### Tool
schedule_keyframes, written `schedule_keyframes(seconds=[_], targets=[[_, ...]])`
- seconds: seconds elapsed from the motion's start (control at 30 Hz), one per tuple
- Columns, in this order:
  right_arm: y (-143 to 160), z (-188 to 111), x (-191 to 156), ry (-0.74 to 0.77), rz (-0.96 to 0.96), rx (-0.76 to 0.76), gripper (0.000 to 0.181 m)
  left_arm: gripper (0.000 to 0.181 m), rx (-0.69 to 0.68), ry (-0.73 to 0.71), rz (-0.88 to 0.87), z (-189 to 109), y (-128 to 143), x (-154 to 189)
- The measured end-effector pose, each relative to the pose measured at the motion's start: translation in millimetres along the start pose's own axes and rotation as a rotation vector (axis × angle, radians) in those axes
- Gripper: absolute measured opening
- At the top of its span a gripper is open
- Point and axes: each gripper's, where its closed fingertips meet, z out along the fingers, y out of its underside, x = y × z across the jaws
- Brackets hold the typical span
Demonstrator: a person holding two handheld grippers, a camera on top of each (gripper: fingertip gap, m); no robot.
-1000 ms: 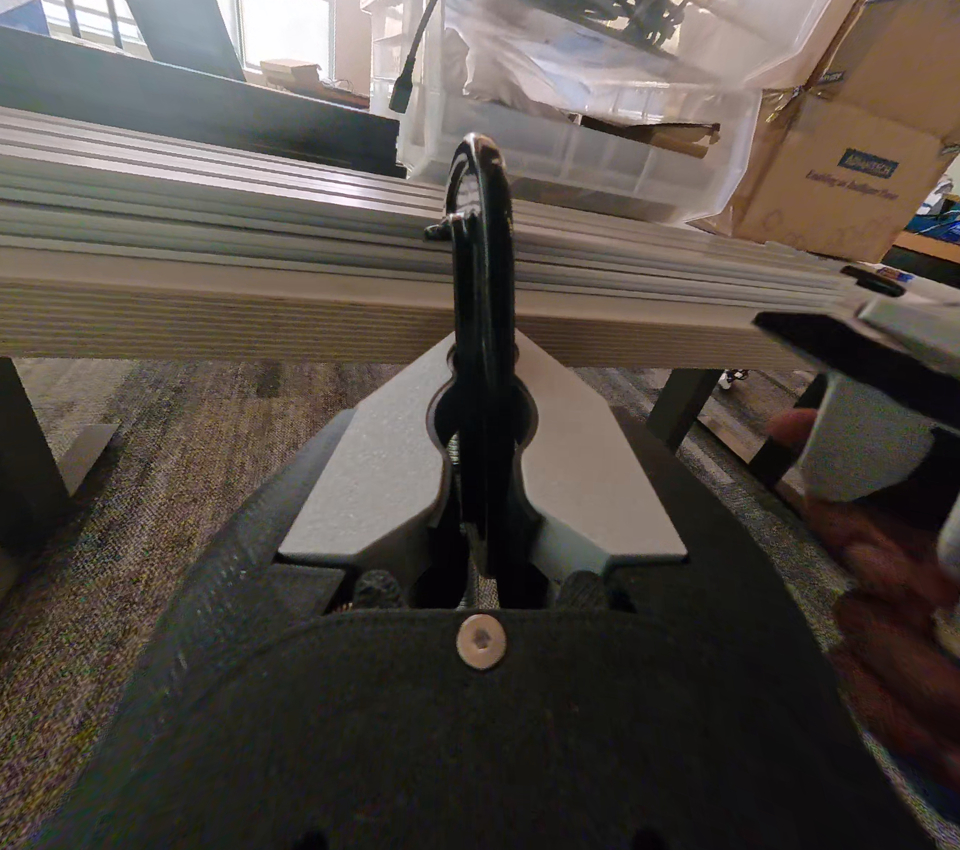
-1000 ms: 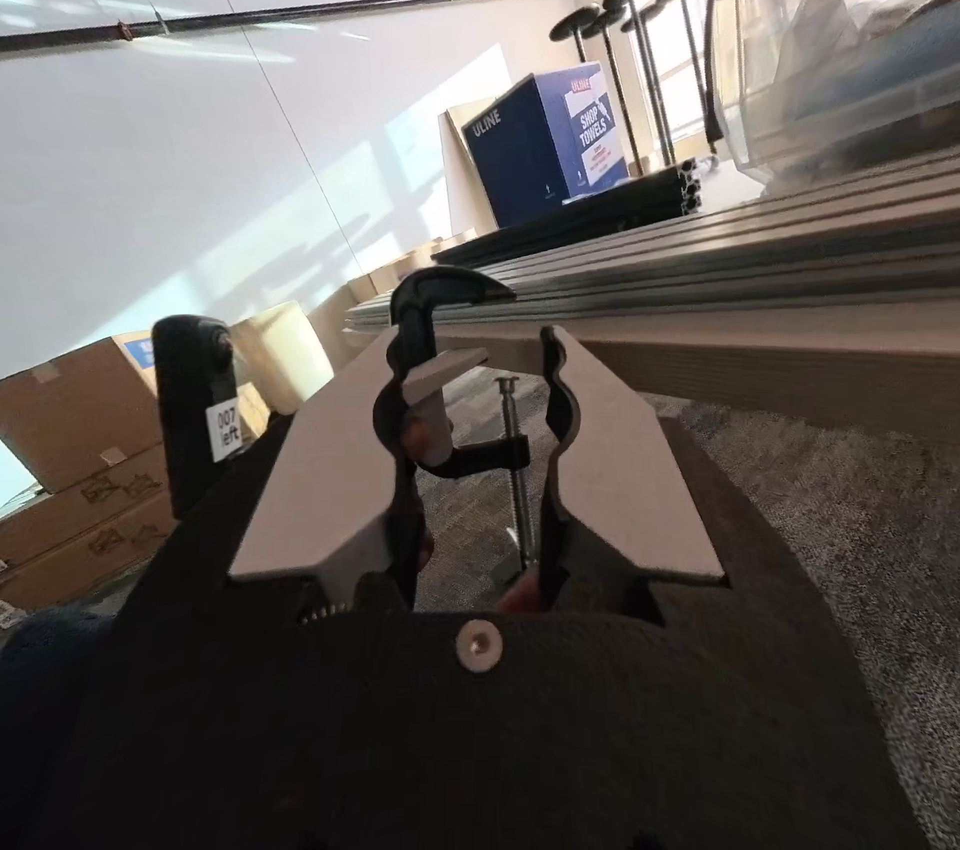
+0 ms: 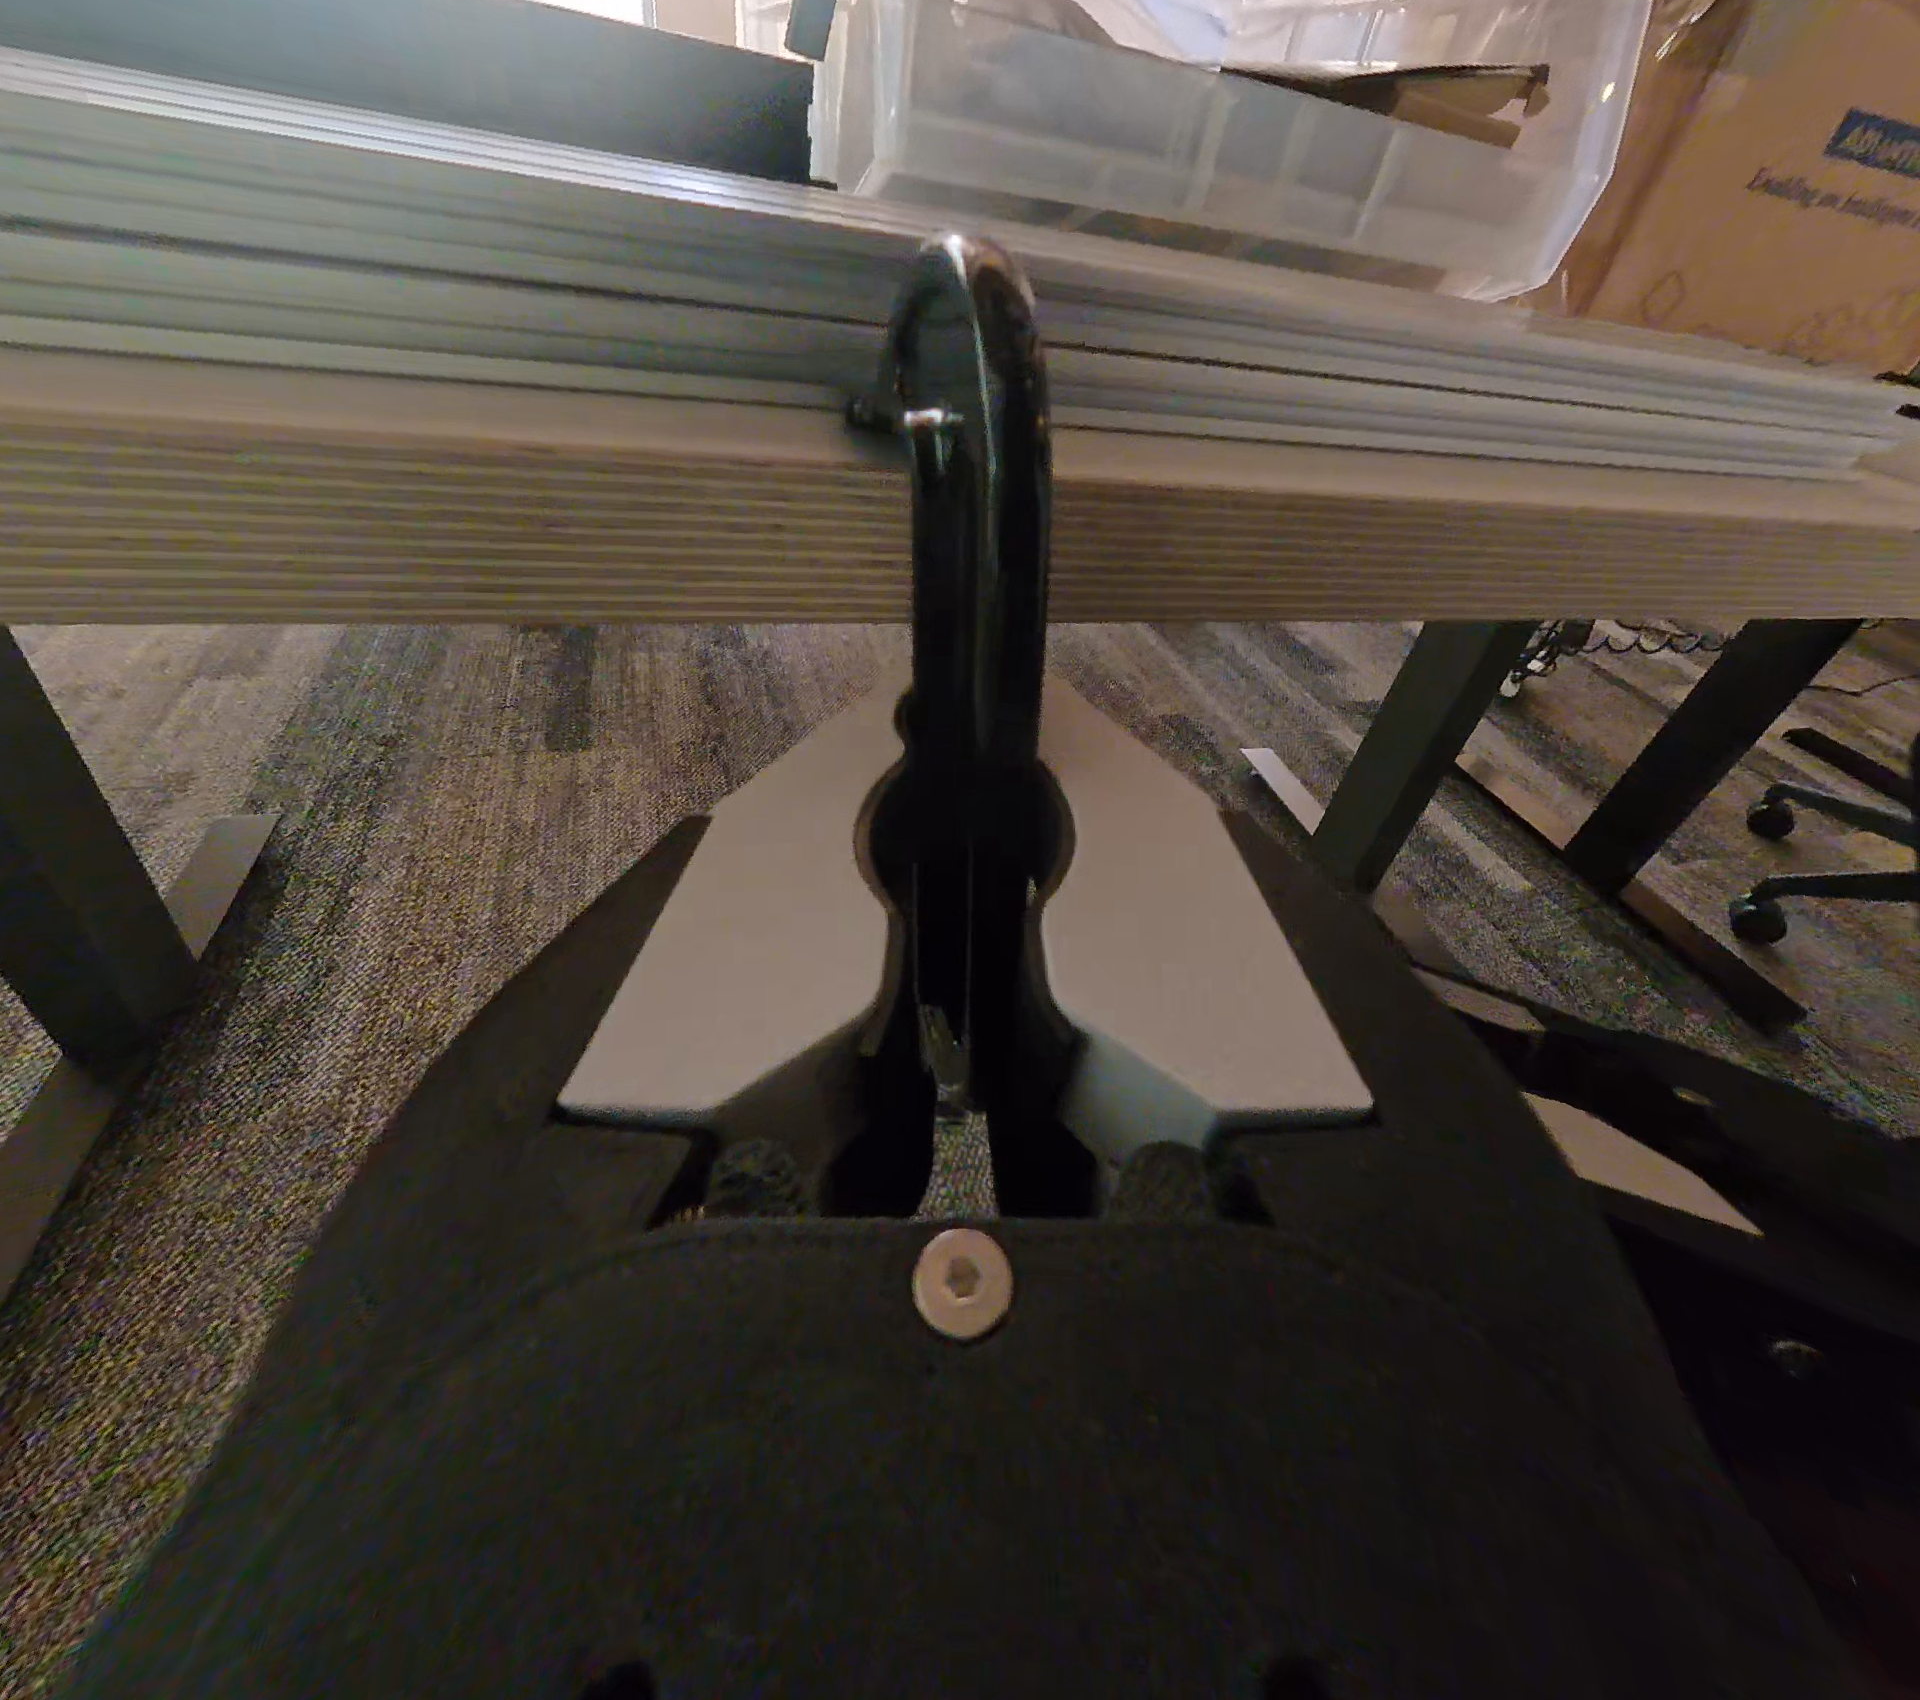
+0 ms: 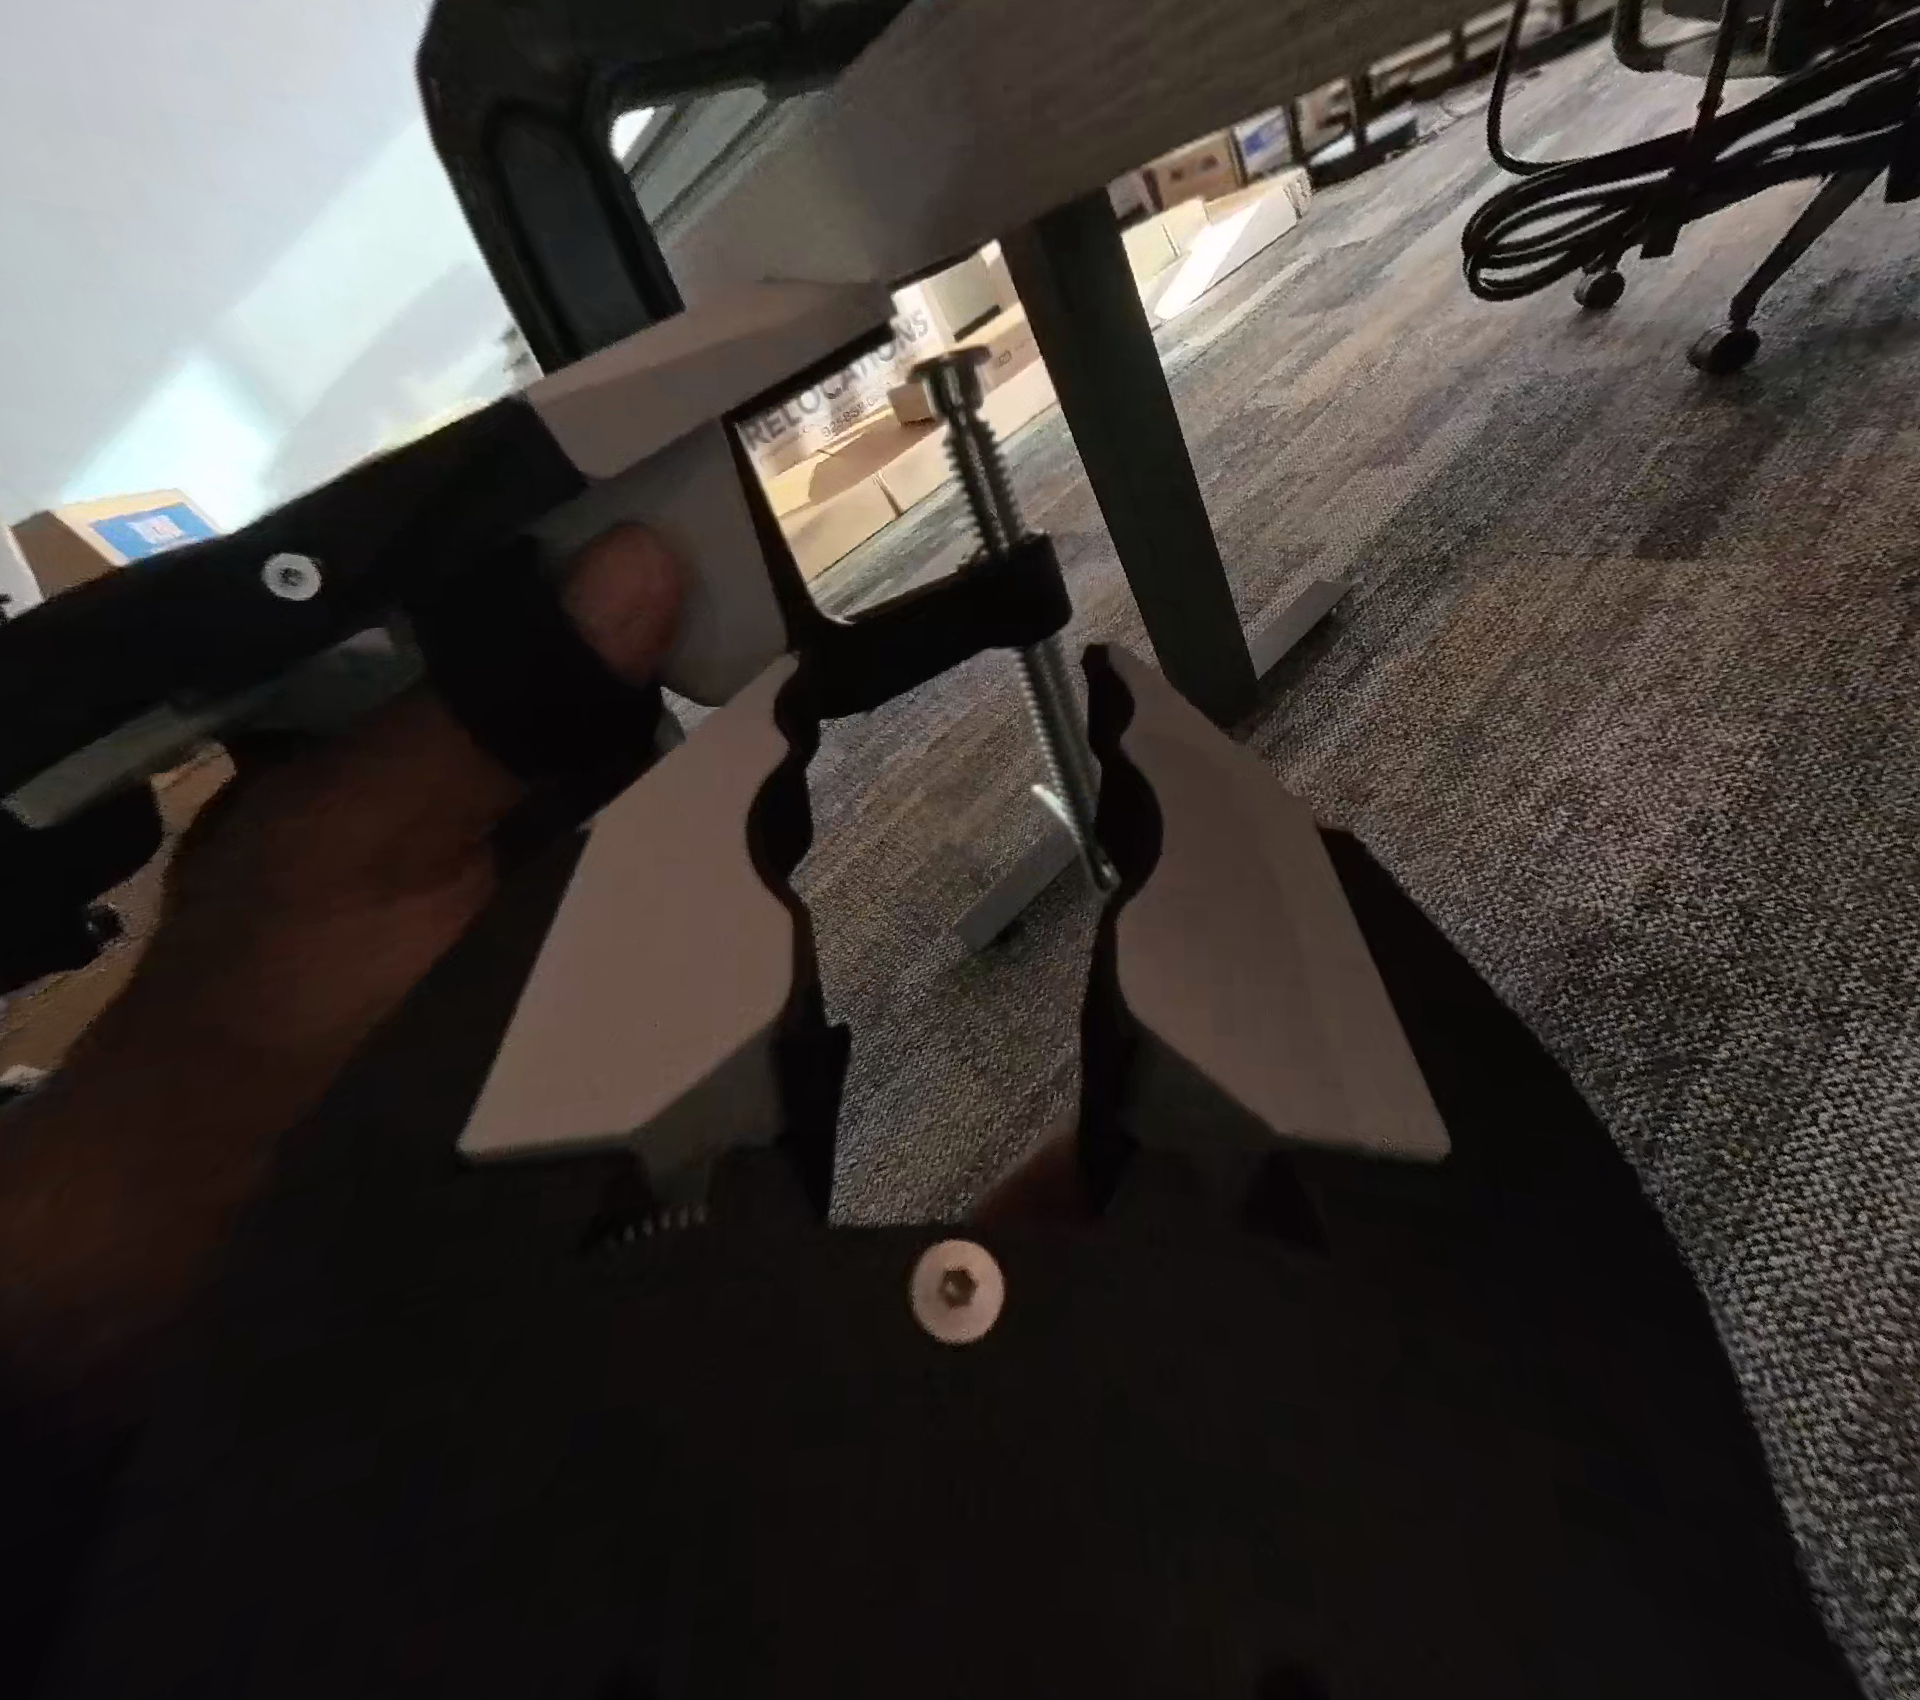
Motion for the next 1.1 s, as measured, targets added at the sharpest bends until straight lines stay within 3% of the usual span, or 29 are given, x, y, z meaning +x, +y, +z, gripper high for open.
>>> schedule_keyframes(seconds=[0.33,0.9,1.1], targets=[[4.3,-0.4,18.6,0.048,0.005,-0.022,0.053,0.017,-0.068,-0.020,0.024,4.7,9.6,-2.7],[-80.4,-20.8,-4.0,0.035,-0.102,0.152,0.051,0.015,-0.199,-0.016,0.017,11.4,20.9,-4.0],[-111.4,-13.7,-8.6,0.125,-0.139,0.089,0.045,0.015,-0.233,-0.011,0.009,13.2,23.3,-3.0]])
